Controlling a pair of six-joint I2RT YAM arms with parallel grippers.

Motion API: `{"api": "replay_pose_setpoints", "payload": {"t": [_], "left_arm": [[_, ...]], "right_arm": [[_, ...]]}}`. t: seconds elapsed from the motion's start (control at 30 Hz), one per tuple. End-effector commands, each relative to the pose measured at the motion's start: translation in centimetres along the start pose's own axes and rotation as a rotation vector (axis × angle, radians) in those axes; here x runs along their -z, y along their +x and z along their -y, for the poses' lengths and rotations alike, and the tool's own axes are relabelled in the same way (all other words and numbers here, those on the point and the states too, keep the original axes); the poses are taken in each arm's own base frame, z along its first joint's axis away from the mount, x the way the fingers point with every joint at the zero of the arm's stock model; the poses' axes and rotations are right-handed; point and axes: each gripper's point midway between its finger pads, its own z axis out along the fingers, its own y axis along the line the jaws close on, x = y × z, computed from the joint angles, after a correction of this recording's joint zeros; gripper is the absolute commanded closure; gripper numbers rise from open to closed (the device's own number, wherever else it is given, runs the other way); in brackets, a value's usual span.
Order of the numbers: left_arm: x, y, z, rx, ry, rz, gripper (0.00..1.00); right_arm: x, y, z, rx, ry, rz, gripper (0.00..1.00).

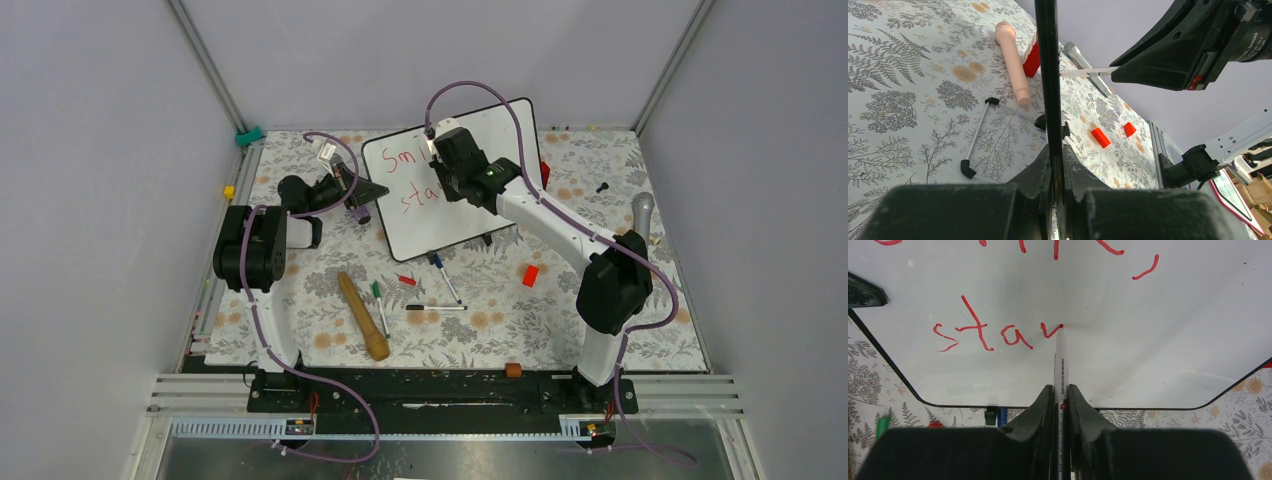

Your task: Write a sentence on the whiteboard

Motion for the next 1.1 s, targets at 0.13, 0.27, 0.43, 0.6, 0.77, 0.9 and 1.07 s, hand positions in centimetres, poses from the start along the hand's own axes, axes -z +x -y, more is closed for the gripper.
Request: {"api": "replay_pose_setpoints", "payload": {"t": [0.13, 0.27, 0.43, 0.6, 0.77, 0.9, 1.07], "left_arm": [[-0.2, 0.8, 1.8, -0.198, 0.114, -0.065, 1.0], [-0.2, 0.7, 1.8, -0.2, 0.113, -0.064, 1.0], [-0.2, 0.7, 1.9, -0.203, 0.114, -0.065, 1.0], [-0.1, 0.8, 1.8, -0.203, 0.114, -0.065, 1.0], [-0.1, 0.7, 1.9, -0.208, 0.113, -0.063, 1.0], [-0.1, 0.8, 1.9, -0.207, 0.113, -0.063, 1.0], [-0.1, 0.8, 1.8, -0.203, 0.113, -0.064, 1.0]], "right_arm": [[-0.4, -1.8, 0.6, -0.026, 0.017, 0.049, 1.0], [-0.6, -0.9, 0.3, -0.027, 0.002, 0.026, 1.0], [-0.9, 0.5, 0.0, -0.028, -0.011, -0.006, 1.0], [-1.2, 1.6, -0.4, -0.027, -0.028, -0.034, 1.0], [-1.1, 2.5, -0.5, -0.022, -0.034, -0.059, 1.0], [-1.1, 3.4, -0.9, -0.021, -0.053, -0.082, 1.0], [-1.1, 4.2, -1.4, -0.029, -0.081, -0.101, 1.0]]}}
